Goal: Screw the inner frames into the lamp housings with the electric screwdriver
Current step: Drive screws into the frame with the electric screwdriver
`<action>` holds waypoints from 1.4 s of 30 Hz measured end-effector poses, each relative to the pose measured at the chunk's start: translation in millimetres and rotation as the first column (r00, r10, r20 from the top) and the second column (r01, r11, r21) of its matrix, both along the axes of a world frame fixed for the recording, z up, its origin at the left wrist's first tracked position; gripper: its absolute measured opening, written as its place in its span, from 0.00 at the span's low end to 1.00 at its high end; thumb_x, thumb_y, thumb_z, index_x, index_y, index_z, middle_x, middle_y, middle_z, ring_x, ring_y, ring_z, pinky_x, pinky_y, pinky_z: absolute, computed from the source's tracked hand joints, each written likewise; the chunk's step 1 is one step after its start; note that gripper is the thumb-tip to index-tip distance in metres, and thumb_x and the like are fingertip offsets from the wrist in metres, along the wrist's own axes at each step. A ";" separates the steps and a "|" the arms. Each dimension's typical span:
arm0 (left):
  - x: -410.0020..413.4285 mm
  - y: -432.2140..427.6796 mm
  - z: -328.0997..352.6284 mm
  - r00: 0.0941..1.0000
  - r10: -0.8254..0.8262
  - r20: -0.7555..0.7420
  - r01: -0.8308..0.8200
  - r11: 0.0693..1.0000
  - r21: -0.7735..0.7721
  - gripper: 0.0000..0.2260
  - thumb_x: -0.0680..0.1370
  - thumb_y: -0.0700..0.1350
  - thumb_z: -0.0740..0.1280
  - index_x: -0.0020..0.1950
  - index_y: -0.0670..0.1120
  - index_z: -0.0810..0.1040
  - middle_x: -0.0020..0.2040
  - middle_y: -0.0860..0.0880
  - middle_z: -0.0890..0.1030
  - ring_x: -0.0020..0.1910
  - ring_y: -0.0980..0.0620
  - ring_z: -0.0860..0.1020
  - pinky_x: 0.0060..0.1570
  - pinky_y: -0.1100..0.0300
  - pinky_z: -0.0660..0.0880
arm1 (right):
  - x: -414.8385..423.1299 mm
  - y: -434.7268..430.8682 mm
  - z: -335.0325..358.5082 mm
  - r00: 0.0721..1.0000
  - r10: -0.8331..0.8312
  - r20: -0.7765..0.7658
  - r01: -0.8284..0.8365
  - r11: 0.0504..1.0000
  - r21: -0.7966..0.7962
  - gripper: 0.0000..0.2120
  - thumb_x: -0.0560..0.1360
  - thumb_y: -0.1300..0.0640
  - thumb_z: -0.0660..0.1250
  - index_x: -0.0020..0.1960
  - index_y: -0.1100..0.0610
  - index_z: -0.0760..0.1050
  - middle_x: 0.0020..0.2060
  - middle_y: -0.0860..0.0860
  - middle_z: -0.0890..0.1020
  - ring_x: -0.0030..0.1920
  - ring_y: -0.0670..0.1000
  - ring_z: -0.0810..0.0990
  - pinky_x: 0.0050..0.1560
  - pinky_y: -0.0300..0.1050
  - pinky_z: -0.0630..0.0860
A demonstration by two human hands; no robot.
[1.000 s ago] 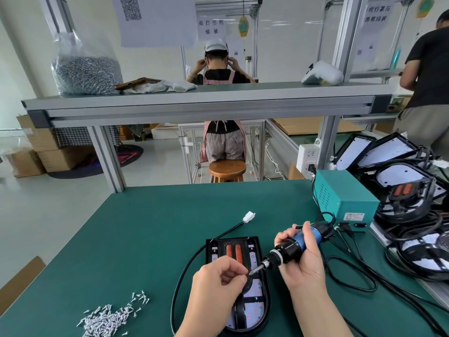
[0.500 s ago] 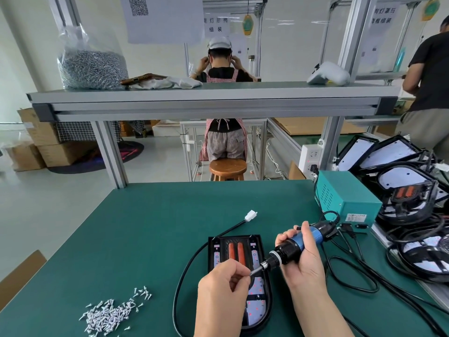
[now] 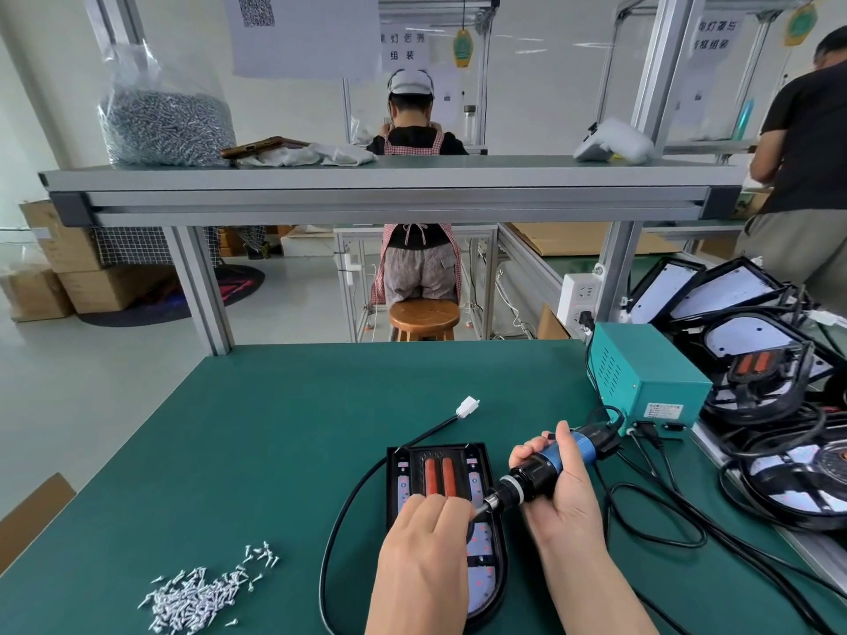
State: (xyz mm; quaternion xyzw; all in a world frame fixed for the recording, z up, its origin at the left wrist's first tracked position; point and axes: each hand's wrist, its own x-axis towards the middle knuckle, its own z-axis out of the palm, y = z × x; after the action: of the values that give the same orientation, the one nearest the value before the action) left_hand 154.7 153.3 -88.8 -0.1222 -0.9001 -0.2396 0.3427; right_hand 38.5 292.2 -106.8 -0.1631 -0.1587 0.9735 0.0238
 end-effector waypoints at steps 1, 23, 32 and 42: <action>0.3 0.5 0.2 1.000 -0.004 -0.026 0.003 1.000 -0.024 0.15 0.61 0.25 0.75 0.36 0.44 0.80 0.31 0.52 0.75 0.29 0.49 0.72 0.28 0.59 0.72 | -0.1 0.1 -0.1 1.000 0.005 0.005 -0.005 1.000 -0.005 0.10 0.79 0.54 0.70 0.45 0.56 0.70 0.33 0.49 0.74 0.29 0.45 0.74 0.31 0.38 0.77; -7.5 -5.5 -0.8 0.997 -0.044 0.064 0.046 0.998 -0.033 0.24 0.52 0.24 0.79 0.40 0.45 0.82 0.32 0.53 0.78 0.29 0.50 0.76 0.28 0.60 0.73 | 3.9 -4.9 0.8 0.998 0.050 0.031 -0.049 0.998 -0.048 0.11 0.78 0.52 0.70 0.46 0.56 0.70 0.36 0.49 0.74 0.36 0.46 0.71 0.35 0.39 0.76; -15.9 -19.2 8.6 0.998 -0.009 0.062 0.001 0.992 0.128 0.18 0.71 0.59 0.70 0.52 0.48 0.85 0.45 0.56 0.84 0.46 0.54 0.78 0.50 0.61 0.74 | 2.8 -3.5 2.3 0.998 0.058 0.024 -0.056 0.996 -0.075 0.12 0.73 0.53 0.72 0.45 0.57 0.70 0.35 0.50 0.74 0.34 0.46 0.72 0.35 0.39 0.76; -77.5 -58.2 8.4 0.691 0.062 0.721 -0.258 0.952 0.166 0.32 0.75 0.67 0.67 0.70 0.47 0.70 0.51 0.54 0.79 0.54 0.48 0.77 0.50 0.56 0.70 | 6.6 -2.1 9.5 0.999 0.049 -0.017 -0.050 0.995 -0.090 0.11 0.74 0.54 0.73 0.47 0.58 0.73 0.35 0.50 0.75 0.30 0.45 0.76 0.31 0.39 0.78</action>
State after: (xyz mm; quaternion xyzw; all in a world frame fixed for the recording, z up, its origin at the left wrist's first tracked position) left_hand 77.2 95.1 -80.4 0.1036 -0.9309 -0.3503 0.0037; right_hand 45.1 290.0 -97.3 -0.1530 -0.1184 0.9811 -0.0064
